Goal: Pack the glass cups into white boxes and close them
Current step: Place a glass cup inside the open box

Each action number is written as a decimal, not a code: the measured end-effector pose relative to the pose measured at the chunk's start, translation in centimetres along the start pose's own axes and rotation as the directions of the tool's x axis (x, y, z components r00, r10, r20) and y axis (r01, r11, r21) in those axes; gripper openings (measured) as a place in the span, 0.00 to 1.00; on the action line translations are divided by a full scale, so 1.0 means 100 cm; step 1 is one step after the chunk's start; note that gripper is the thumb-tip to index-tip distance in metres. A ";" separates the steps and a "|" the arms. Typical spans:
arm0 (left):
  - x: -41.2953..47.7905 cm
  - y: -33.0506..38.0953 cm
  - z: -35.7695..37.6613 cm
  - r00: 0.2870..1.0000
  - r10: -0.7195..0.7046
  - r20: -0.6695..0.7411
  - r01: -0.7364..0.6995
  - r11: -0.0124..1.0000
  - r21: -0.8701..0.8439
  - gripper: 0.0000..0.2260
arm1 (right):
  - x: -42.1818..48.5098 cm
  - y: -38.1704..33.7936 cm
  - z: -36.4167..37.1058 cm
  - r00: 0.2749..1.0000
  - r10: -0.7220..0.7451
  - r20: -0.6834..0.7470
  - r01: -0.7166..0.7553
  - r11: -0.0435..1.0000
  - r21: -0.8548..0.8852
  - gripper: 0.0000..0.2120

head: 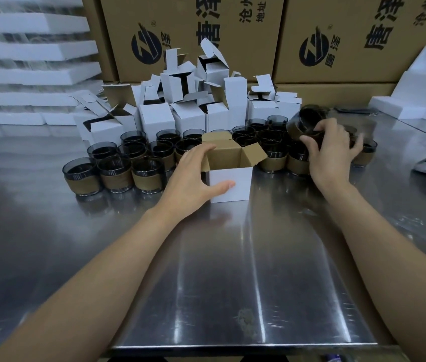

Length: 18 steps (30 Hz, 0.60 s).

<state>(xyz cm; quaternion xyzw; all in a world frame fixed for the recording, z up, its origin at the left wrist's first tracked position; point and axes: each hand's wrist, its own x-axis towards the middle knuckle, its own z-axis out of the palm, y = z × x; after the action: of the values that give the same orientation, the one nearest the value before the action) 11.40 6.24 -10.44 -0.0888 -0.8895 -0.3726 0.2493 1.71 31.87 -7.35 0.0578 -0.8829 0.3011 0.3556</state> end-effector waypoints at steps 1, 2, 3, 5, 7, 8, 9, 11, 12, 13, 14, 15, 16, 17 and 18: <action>0.000 0.000 0.000 1.000 -0.002 -0.003 0.002 1.000 0.001 0.34 | 0.001 -0.005 -0.004 0.999 -0.036 -0.014 0.037 0.993 0.111 0.12; 0.000 -0.001 0.000 1.000 -0.005 -0.007 0.005 1.000 0.003 0.35 | 0.002 -0.013 -0.008 0.999 -0.050 -0.009 0.051 0.967 0.249 0.11; 0.000 -0.001 0.001 1.000 -0.007 -0.011 0.007 1.000 0.009 0.35 | 0.003 -0.021 -0.014 0.999 -0.044 0.021 0.032 0.919 0.392 0.10; 0.001 -0.001 0.001 1.000 -0.010 -0.022 0.010 1.000 0.023 0.36 | 0.000 -0.043 -0.024 0.986 -0.007 0.165 -0.110 0.717 0.688 0.07; 0.001 -0.002 0.001 0.999 -0.019 -0.034 0.020 0.999 0.031 0.37 | -0.006 -0.064 -0.029 0.931 -0.034 0.363 -0.324 0.374 0.869 0.04; 0.001 -0.003 0.000 0.999 -0.024 -0.038 0.025 0.999 0.033 0.37 | -0.010 -0.071 -0.030 0.895 -0.075 0.440 -0.411 0.247 0.878 0.05; 0.001 -0.003 0.000 0.999 -0.027 -0.042 0.028 0.999 0.033 0.37 | -0.015 -0.078 -0.029 0.859 -0.115 0.499 -0.472 0.198 0.859 0.07; 0.000 -0.003 -0.001 0.998 -0.028 -0.059 0.029 0.999 0.029 0.38 | -0.024 -0.087 -0.024 0.805 -0.156 0.573 -0.522 0.275 0.807 0.08; -0.001 -0.002 -0.001 0.997 -0.022 -0.074 0.024 0.999 0.030 0.38 | -0.028 -0.090 -0.022 0.789 -0.157 0.595 -0.520 0.346 0.781 0.08; -0.001 -0.001 -0.001 0.996 -0.009 -0.091 0.013 0.999 0.043 0.38 | -0.032 -0.092 -0.019 0.784 -0.151 0.602 -0.504 0.411 0.759 0.09; -0.001 -0.001 -0.002 0.994 0.010 -0.107 -0.001 0.997 0.077 0.38 | -0.035 -0.093 -0.016 0.792 -0.144 0.593 -0.474 0.467 0.746 0.11; -0.001 0.000 -0.002 0.992 0.034 -0.122 -0.018 0.991 0.132 0.38 | -0.036 -0.093 -0.014 0.810 -0.139 0.569 -0.434 0.512 0.742 0.12; 0.000 0.002 -0.003 0.988 0.069 -0.135 -0.041 0.979 0.199 0.39 | -0.038 -0.094 -0.013 0.832 -0.135 0.538 -0.391 0.546 0.741 0.13; 0.000 0.003 -0.004 0.981 0.120 -0.150 -0.078 0.963 0.258 0.39 | -0.039 -0.094 -0.012 0.852 -0.132 0.507 -0.351 0.575 0.739 0.14; 0.000 0.005 -0.006 0.970 0.179 -0.165 -0.124 0.946 0.299 0.39 | -0.040 -0.094 -0.012 0.866 -0.131 0.482 -0.318 0.600 0.734 0.15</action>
<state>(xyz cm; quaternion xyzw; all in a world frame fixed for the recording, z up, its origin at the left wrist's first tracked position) 11.74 6.21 -9.77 -0.0844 -0.8966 -0.2262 0.3712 8.33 24.43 -4.69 0.2354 -0.7171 0.6548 0.0401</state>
